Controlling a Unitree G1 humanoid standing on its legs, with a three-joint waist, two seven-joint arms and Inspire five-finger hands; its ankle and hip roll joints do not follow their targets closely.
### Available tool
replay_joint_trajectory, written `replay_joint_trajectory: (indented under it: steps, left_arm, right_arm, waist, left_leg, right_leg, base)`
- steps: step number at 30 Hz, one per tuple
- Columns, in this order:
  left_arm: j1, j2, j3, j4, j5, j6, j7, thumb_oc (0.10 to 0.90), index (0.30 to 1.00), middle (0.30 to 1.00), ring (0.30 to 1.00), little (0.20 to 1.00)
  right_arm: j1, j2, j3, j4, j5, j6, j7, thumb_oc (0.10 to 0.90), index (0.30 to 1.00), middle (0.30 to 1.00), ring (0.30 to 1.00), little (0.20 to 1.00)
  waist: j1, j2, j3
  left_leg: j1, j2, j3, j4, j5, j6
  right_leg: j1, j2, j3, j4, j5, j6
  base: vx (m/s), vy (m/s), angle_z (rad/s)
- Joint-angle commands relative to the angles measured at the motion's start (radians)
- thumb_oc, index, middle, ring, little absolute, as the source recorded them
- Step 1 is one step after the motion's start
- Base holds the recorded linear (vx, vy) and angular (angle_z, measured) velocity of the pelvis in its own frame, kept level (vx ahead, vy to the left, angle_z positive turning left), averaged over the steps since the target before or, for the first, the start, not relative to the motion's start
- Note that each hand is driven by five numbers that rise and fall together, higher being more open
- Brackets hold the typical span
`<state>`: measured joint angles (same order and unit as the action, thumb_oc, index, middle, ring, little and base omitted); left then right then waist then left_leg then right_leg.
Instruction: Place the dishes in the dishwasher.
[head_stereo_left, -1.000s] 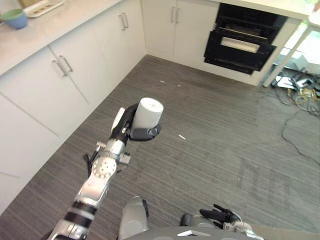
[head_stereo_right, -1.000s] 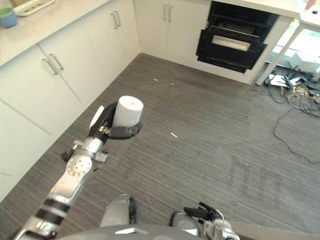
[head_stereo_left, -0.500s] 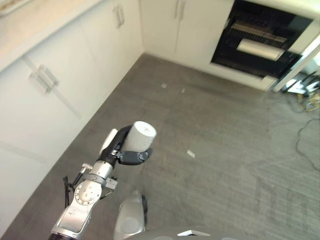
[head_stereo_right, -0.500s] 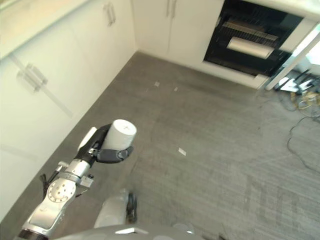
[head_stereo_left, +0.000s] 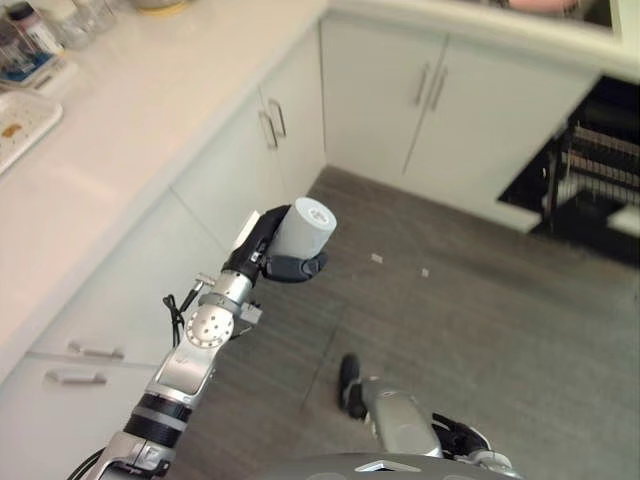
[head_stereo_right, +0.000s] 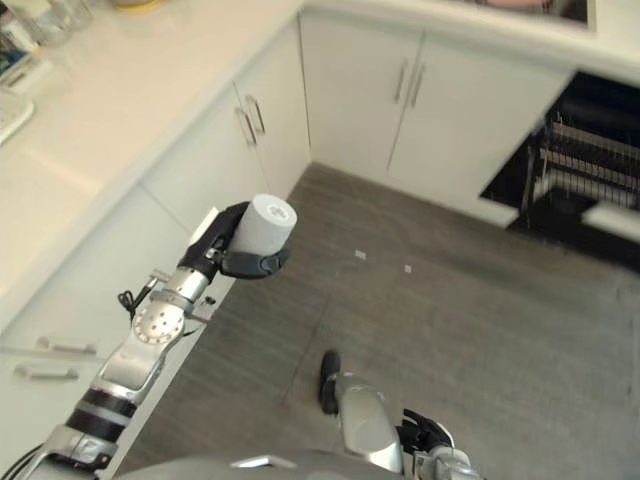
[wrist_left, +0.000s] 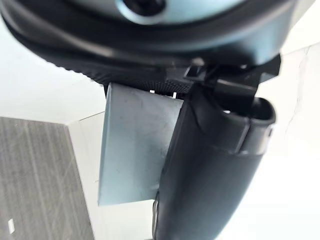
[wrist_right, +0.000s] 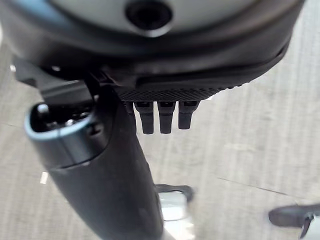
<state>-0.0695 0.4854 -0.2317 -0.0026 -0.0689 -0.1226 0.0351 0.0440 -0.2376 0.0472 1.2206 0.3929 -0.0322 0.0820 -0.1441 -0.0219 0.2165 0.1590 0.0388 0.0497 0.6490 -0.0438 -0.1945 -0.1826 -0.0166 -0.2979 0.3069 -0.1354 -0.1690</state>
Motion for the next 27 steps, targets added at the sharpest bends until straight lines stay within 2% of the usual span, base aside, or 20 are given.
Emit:
replay_joint_trajectory:
  steps: [1,2,3,5,6,8,9,12,15,16,17,18,19,20,21,22,23,24,25,27]
  left_arm:
    - [-0.062,0.031,0.056,-0.167,-0.035,-0.135,0.025,0.400,0.300,0.300,0.300,0.300]
    - [-0.058,0.031,0.057,-0.161,-0.038,-0.128,0.040,0.400,0.300,0.300,0.300,0.300]
    - [-0.054,0.029,0.060,-0.164,-0.043,-0.126,0.037,0.400,0.300,0.300,0.300,0.300]
    - [-0.041,0.030,0.075,-0.167,-0.035,-0.129,0.035,0.400,0.300,0.300,0.300,0.300]
    - [-0.039,0.028,0.077,-0.160,-0.025,-0.132,0.044,0.400,0.300,0.300,0.300,0.300]
    - [-0.037,0.029,0.087,-0.147,-0.006,-0.138,0.065,0.400,0.300,0.300,0.300,0.300]
    - [-0.036,0.029,0.091,-0.145,-0.001,-0.142,0.071,0.400,0.300,0.300,0.300,0.300]
    - [-0.033,0.028,0.100,-0.142,0.004,-0.145,0.075,0.400,0.300,0.300,0.300,0.300]
    - [-0.016,0.016,0.114,-0.127,0.000,-0.143,0.067,0.400,0.300,0.300,0.300,0.300]
    - [-0.016,0.017,0.117,-0.126,0.002,-0.143,0.067,0.400,0.300,0.300,0.300,0.300]
    - [-0.012,0.030,0.134,-0.126,0.007,-0.140,0.074,0.400,0.300,0.300,0.300,0.300]
    - [-0.013,0.030,0.134,-0.126,0.007,-0.140,0.074,0.400,0.300,0.300,0.300,0.300]
    - [-0.013,0.045,0.146,-0.129,0.015,-0.136,0.077,0.400,0.300,0.300,0.300,0.300]
    - [-0.014,0.045,0.146,-0.129,0.015,-0.136,0.077,0.400,0.300,0.300,0.300,0.300]
    - [-0.019,0.054,0.147,-0.124,0.026,-0.132,0.075,0.400,0.300,0.300,0.300,0.300]
    - [-0.020,0.054,0.146,-0.123,0.027,-0.133,0.075,0.400,0.300,0.300,0.300,0.300]
    - [-0.013,0.062,0.157,-0.131,0.031,-0.127,0.075,0.400,0.300,0.300,0.300,0.300]
    - [-0.013,0.062,0.157,-0.131,0.031,-0.127,0.075,0.400,0.300,0.300,0.300,0.300]
    - [-0.010,0.065,0.157,-0.133,0.024,-0.125,0.067,0.400,0.300,0.300,0.300,0.300]
    - [-0.012,0.061,0.151,-0.130,0.023,-0.126,0.072,0.400,0.300,0.300,0.300,0.300]
  right_arm:
    - [0.005,-0.031,0.001,-0.006,0.062,-0.016,-0.018,0.800,0.900,0.900,0.900,0.900]
    - [-0.004,-0.035,0.006,-0.012,0.067,-0.016,-0.030,0.800,0.900,0.900,0.900,0.900]
    - [-0.007,-0.033,0.009,-0.016,0.071,-0.016,-0.026,0.800,0.900,0.900,0.900,0.900]
    - [-0.006,-0.030,0.018,-0.027,0.071,-0.019,-0.020,0.800,0.900,0.900,0.900,0.900]
    - [-0.012,-0.031,0.031,-0.031,0.062,-0.019,-0.020,0.800,0.900,0.900,0.900,0.900]
    - [-0.028,-0.033,0.045,-0.035,0.058,-0.022,-0.021,0.800,0.900,0.900,0.900,0.900]
    - [-0.033,-0.032,0.045,-0.029,0.055,-0.023,-0.023,0.800,0.900,0.900,0.900,0.900]
    - [-0.031,-0.027,0.039,-0.014,0.055,-0.022,-0.023,0.800,0.900,0.900,0.900,0.900]
    - [-0.006,-0.019,0.011,0.015,0.053,-0.016,-0.017,0.800,0.900,0.900,0.900,0.900]
    - [-0.001,-0.015,-0.001,0.027,0.058,-0.015,-0.021,0.800,0.900,0.900,0.900,0.900]
    - [-0.004,-0.014,-0.018,0.031,0.060,-0.014,-0.022,0.800,0.900,0.900,0.900,0.900]
    - [-0.005,-0.014,-0.018,0.031,0.060,-0.013,-0.022,0.800,0.900,0.900,0.900,0.900]
    - [-0.008,-0.012,-0.019,0.031,0.051,-0.012,-0.022,0.800,0.900,0.900,0.900,0.900]
    - [-0.009,-0.012,-0.019,0.031,0.051,-0.012,-0.022,0.800,0.900,0.900,0.900,0.900]
    - [0.000,-0.010,-0.026,0.030,0.043,-0.012,-0.022,0.800,0.900,0.900,0.900,0.900]
    - [0.000,-0.010,-0.026,0.030,0.043,-0.012,-0.022,0.800,0.900,0.900,0.900,0.900]
    - [0.006,-0.007,-0.029,0.026,0.025,-0.013,-0.029,0.800,0.900,0.900,0.900,0.900]
    - [0.006,-0.007,-0.029,0.026,0.025,-0.013,-0.029,0.800,0.900,0.900,0.900,0.900]
    - [0.004,-0.008,-0.026,0.020,0.000,-0.015,-0.037,0.800,0.900,0.900,0.900,0.900]
    - [0.008,-0.009,-0.022,0.006,-0.024,-0.014,-0.039,0.800,0.900,0.900,0.900,0.900]
  waist:
    - [0.001,-0.014,-0.050]
    - [0.020,-0.024,-0.049]
    - [0.031,-0.029,-0.055]
    - [0.063,-0.025,-0.049]
    - [0.080,-0.029,-0.048]
    - [0.111,-0.021,-0.053]
    - [0.121,-0.017,-0.059]
    - [0.126,-0.012,-0.068]
    - [0.098,0.024,-0.102]
    - [0.092,0.028,-0.106]
    - [0.085,0.034,-0.091]
    - [0.089,0.035,-0.093]
    - [0.086,0.041,-0.079]
    - [0.087,0.040,-0.079]
    - [0.083,0.040,-0.073]
    - [0.083,0.039,-0.072]
    - [0.090,0.042,-0.073]
    - [0.090,0.042,-0.073]
    - [0.093,0.040,-0.080]
    - [0.081,0.034,-0.080]
  left_leg:
    - [-0.154,-0.021,-0.004,0.185,0.157,0.047]
    - [-0.217,-0.043,0.002,0.226,0.108,0.073]
    - [-0.242,-0.054,0.007,0.191,0.087,0.086]
    - [-0.260,-0.035,0.032,0.002,0.034,0.112]
    - [-0.266,-0.053,0.031,-0.094,0.018,0.124]
    - [-0.261,-0.100,-0.046,-0.334,0.021,0.128]
    - [-0.259,-0.114,-0.082,-0.401,0.040,0.125]
    - [-0.256,-0.137,-0.116,-0.441,0.045,0.120]
    - [-0.129,-0.115,-0.084,-0.597,-0.005,0.174]
    - [-0.113,-0.113,-0.070,-0.609,-0.015,0.182]
    - [-0.090,-0.102,-0.019,-0.601,-0.043,0.204]
    - [-0.093,-0.101,-0.014,-0.601,-0.041,0.203]
    - [-0.079,-0.084,0.018,-0.604,-0.050,0.216]
    - [-0.080,-0.085,0.020,-0.604,-0.051,0.216]
    - [-0.061,-0.077,0.039,-0.598,-0.077,0.224]
    - [-0.061,-0.079,0.038,-0.596,-0.079,0.224]
    - [-0.048,-0.053,0.072,-0.596,-0.094,0.220]
    - [-0.048,-0.053,0.072,-0.596,-0.094,0.220]
    - [-0.041,-0.030,0.080,-0.606,-0.105,0.205]
    - [-0.027,-0.017,0.058,-0.603,-0.116,0.194]
  right_leg:
    - [0.124,-0.019,0.145,-0.210,0.119,0.173]
    - [0.165,-0.003,0.184,-0.230,0.106,0.172]
    - [0.193,-0.002,0.212,-0.251,0.108,0.176]
    - [0.254,-0.003,0.257,-0.270,0.094,0.184]
    - [0.267,-0.011,0.283,-0.269,0.090,0.194]
    - [0.290,0.000,0.344,-0.264,0.082,0.208]
    - [0.293,0.004,0.362,-0.263,0.087,0.211]
    - [0.312,0.010,0.395,-0.260,0.082,0.217]
    - [0.300,0.009,0.445,-0.233,0.065,0.239]
    - [0.296,0.003,0.444,-0.219,0.062,0.244]
    - [0.255,-0.013,0.426,-0.108,0.060,0.268]
    - [0.249,-0.011,0.430,-0.105,0.062,0.268]
    - [0.190,-0.038,0.385,-0.004,0.082,0.297]
    - [0.187,-0.039,0.387,0.002,0.080,0.298]
    - [0.166,-0.084,0.324,0.050,0.084,0.316]
    - [0.166,-0.086,0.323,0.053,0.081,0.316]
    - [0.159,-0.163,0.228,0.022,0.090,0.301]
    - [0.159,-0.163,0.228,0.022,0.090,0.301]
    - [0.155,-0.223,0.174,-0.073,0.108,0.300]
    - [0.123,-0.263,0.197,-0.159,0.175,0.324]
  base:
    - [0.64,-0.358,-0.51]
    - [0.38,-0.133,-1.22]
    - [0.61,-0.165,-1.39]
    - [0.51,-0.040,-1.22]
    - [0.38,0.036,-1.42]
    - [0.34,0.055,-1.23]
    - [0.29,0.039,-1.30]
    - [0.21,0.017,-1.31]
    - [0.28,0.154,-0.65]
    - [0.22,0.163,-1.07]
    - [0.15,0.107,-0.96]
    - [0.12,0.129,-1.24]
    - [0.03,0.057,-0.86]
    - [0.10,0.083,-0.72]
    - [0.06,0.027,-0.31]
    - [0.10,-0.037,-0.44]
    - [0.04,-0.062,-0.41]
    - [0.08,-0.190,-0.45]
    - [0.10,-0.189,-0.35]
    - [0.16,-0.193,-0.31]
